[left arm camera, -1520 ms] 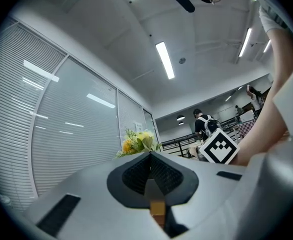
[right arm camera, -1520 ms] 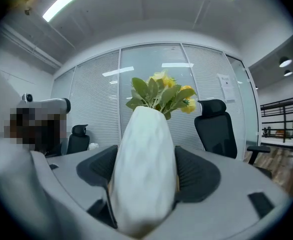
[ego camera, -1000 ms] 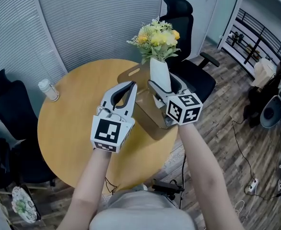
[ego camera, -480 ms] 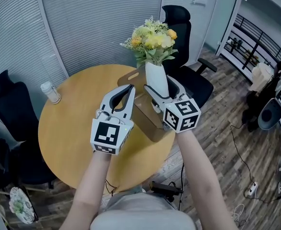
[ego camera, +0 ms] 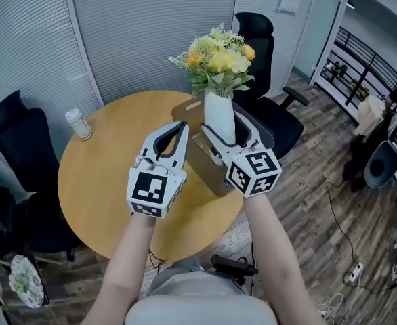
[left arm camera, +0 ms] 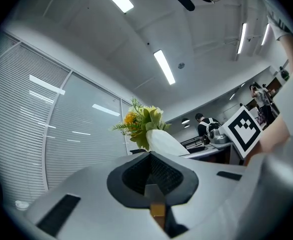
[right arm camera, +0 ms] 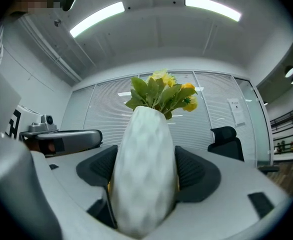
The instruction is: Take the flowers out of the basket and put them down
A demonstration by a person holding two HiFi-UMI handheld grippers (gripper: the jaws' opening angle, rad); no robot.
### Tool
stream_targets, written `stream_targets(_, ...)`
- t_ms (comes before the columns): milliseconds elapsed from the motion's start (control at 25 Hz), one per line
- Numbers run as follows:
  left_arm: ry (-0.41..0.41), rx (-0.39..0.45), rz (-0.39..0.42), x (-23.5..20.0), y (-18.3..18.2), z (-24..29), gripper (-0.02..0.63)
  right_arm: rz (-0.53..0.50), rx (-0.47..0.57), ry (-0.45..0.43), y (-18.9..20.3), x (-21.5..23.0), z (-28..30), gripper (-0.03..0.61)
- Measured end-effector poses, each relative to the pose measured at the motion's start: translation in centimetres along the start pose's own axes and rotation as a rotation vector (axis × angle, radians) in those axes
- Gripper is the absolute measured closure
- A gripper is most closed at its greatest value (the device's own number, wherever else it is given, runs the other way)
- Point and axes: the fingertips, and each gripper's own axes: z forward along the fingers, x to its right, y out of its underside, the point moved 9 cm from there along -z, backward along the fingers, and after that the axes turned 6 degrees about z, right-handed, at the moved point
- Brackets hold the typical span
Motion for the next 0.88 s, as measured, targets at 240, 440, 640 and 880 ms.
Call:
stream_targets(240,-0.010,-0.010,-0.003,0.6,-0.5,-2.0,0.609,0.038,0.017,-0.015,0.6,-2.3,-1.5,0.201)
stream_targets(440,-0.038,-0.023,-0.012,1.0,-0.6,-3.9,0.609,0.056,0.023,-0.029,1.4,-3.9,-2.5,0.201)
stream_targets(640,-0.068,-0.041,-0.016,0.5,-0.5,-5.7,0.609,0.090,0.040,-0.039,1.7,-5.3,-2.5,0.201)
stream_targets(880,-0.104,-0.042,-0.022,-0.3,0.2,-7.0,0.609,0.115,0.054,-0.065,2.5,-6.6,-1.8,0.201)
